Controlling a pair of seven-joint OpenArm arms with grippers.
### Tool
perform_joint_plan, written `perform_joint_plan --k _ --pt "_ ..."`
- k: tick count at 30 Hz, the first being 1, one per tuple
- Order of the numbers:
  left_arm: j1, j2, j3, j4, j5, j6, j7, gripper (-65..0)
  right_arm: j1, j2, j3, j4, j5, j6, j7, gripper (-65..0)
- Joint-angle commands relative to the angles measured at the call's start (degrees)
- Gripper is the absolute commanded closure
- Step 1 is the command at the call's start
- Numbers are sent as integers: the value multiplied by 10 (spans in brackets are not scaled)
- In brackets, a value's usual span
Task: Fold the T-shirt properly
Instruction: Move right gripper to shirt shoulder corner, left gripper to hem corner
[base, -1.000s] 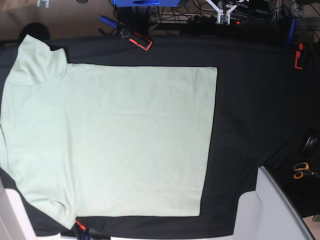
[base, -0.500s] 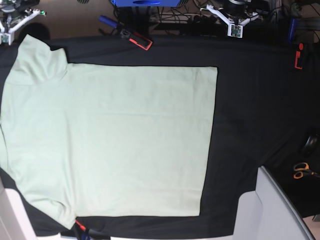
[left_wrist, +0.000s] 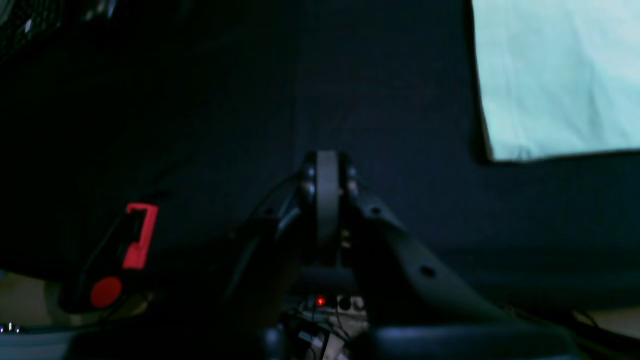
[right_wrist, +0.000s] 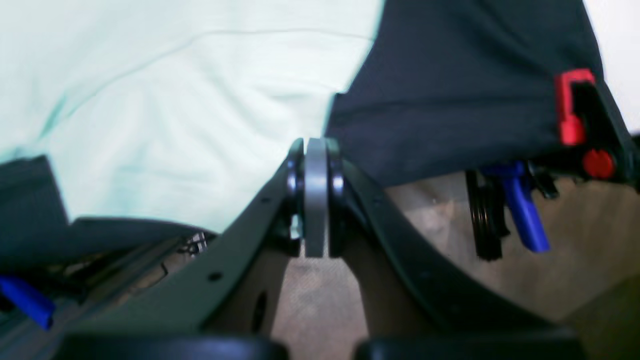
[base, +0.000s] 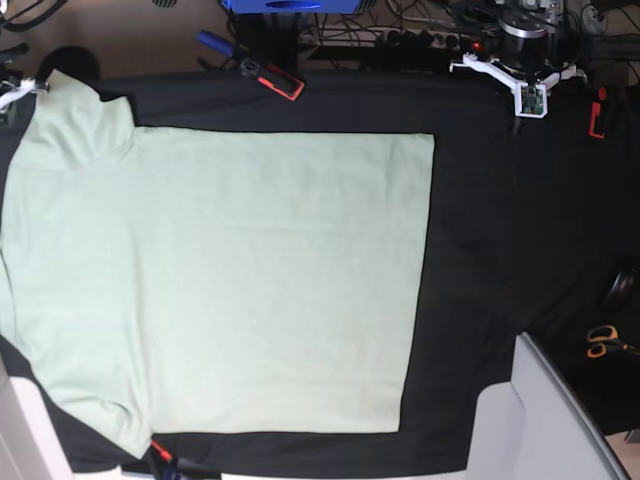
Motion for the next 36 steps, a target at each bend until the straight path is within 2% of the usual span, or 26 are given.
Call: perform_joint_plan --k 1,3,5,9,12,14,20,29,36 --pt "0 -1 -2 5 -2 4 -15 -3 11 6 2 7 13 1 13 -3" --pt "-1 -1 -1 -6 -1 4 -17 0 30 0 3 -13 28 1 -4 -6" --pt "-2 -3 -2 -9 -1 4 -17 0 45 1 14 -33 62 1 -38 -38" --pt "-1 -4 -2 -9 -1 4 -17 0 71 14 70 -82 147 1 -109 -173" --pt "-3 -6 -2 -9 -1 4 -17 0 80 30 96 -120 185 1 -147 -289" --pt "-3 -9 -2 -9 -1 4 -18 0 80 44 100 -142 205 1 -164 -338" --pt "-5 -12 -3 -9 -2 4 -18 0 79 81 99 -225 273 1 -203 -348" --pt "-5 -12 -3 -9 -2 4 -18 0 78 102 98 -294 273 1 -179 -348" --pt "-4 -12 -2 -9 -2 4 -18 0 79 102 96 -310 273 1 -180 -348"
